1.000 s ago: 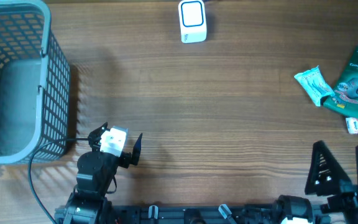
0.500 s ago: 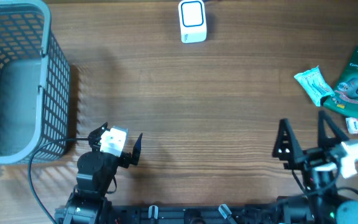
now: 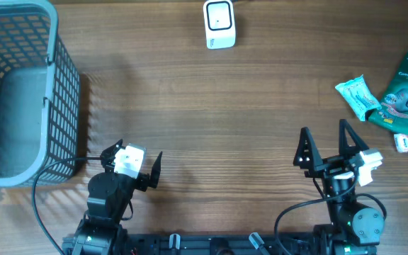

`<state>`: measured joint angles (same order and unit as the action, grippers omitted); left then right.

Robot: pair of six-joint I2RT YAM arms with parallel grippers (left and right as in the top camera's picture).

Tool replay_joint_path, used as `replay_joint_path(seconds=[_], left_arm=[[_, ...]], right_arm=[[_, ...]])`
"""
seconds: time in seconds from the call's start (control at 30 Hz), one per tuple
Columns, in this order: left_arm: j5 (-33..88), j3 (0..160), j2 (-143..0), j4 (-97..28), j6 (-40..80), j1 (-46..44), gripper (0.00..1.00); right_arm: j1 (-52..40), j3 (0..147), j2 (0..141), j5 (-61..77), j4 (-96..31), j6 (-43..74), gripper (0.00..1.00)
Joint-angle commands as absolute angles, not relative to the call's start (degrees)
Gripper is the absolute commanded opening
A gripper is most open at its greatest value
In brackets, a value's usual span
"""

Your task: Scan the item barcode

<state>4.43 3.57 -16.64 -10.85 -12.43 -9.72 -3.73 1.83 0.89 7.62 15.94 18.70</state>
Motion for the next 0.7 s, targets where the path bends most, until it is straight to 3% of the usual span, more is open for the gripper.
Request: replay_joint_path(seconds=[0.0, 0.17, 0.4, 0.67], left_arm=[[5.1, 3.29, -16.47, -10.83, -13.1, -9.47, 1.0], [5.1, 3.29, -16.47, -10.85, -13.1, -9.47, 1.0], [5.1, 3.29, -16.47, -10.85, -13.1, -9.47, 1.0], [5.1, 3.29, -16.47, -10.85, -13.1, -9.47, 1.0]], right_arm=[[-4.01, 0.3, 0.19, 5.45, 16.08, 18.09, 1.0], [-3.97, 0.3, 0.19, 2.5, 13.5, 17.98, 1.0], [-3.95, 0.3, 0.19, -0.32, 0.58, 18.04, 1.0], [-1.15, 0.3, 0.19, 1.93, 0.12, 17.56, 1.0]])
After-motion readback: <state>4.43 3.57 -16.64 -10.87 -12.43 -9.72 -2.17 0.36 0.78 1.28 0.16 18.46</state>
